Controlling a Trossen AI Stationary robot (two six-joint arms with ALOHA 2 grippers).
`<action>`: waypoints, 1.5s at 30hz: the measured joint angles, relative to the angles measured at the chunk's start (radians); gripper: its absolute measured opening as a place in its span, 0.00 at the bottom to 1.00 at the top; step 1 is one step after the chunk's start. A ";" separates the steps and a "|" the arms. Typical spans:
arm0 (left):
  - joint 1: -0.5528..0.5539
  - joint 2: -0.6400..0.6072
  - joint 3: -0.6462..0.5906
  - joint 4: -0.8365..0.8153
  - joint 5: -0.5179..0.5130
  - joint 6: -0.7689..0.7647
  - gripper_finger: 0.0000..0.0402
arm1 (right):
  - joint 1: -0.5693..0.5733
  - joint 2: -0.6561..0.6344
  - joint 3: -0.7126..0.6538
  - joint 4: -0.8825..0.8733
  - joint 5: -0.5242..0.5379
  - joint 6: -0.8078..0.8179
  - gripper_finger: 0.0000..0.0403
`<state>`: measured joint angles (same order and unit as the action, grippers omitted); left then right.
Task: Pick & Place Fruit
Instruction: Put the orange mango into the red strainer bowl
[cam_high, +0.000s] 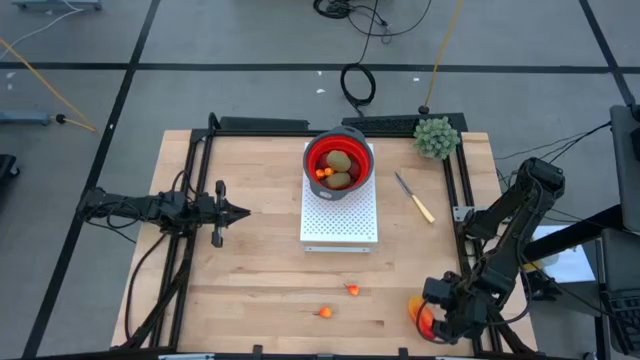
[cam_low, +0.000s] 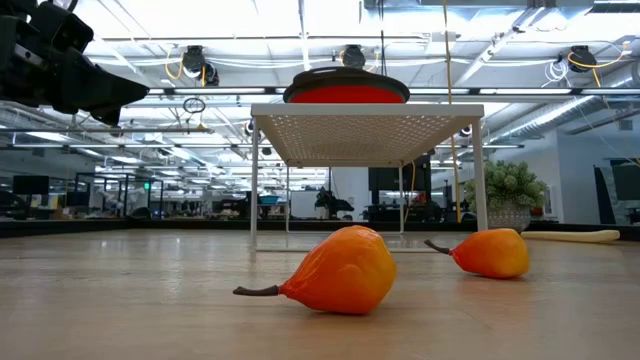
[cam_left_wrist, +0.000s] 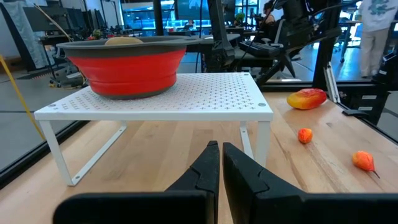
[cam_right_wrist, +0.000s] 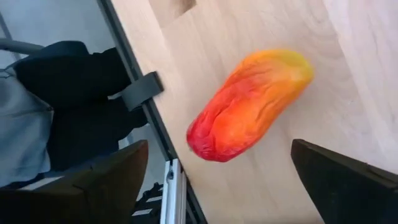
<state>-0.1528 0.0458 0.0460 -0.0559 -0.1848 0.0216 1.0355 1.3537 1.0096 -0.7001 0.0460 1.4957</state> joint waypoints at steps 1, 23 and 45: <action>0.000 0.000 0.000 0.000 0.000 0.000 0.05 | 0.000 0.000 0.000 0.006 -0.008 -0.002 0.96; 0.000 0.000 0.000 0.000 0.000 -0.001 0.05 | -0.013 0.151 0.000 0.009 -0.051 0.270 0.96; 0.000 0.000 0.000 0.000 0.000 -0.006 0.05 | -0.017 0.291 0.000 0.030 -0.040 0.232 0.97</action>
<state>-0.1524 0.0457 0.0460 -0.0555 -0.1848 0.0154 1.0183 1.6447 1.0096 -0.6699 0.0056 1.7281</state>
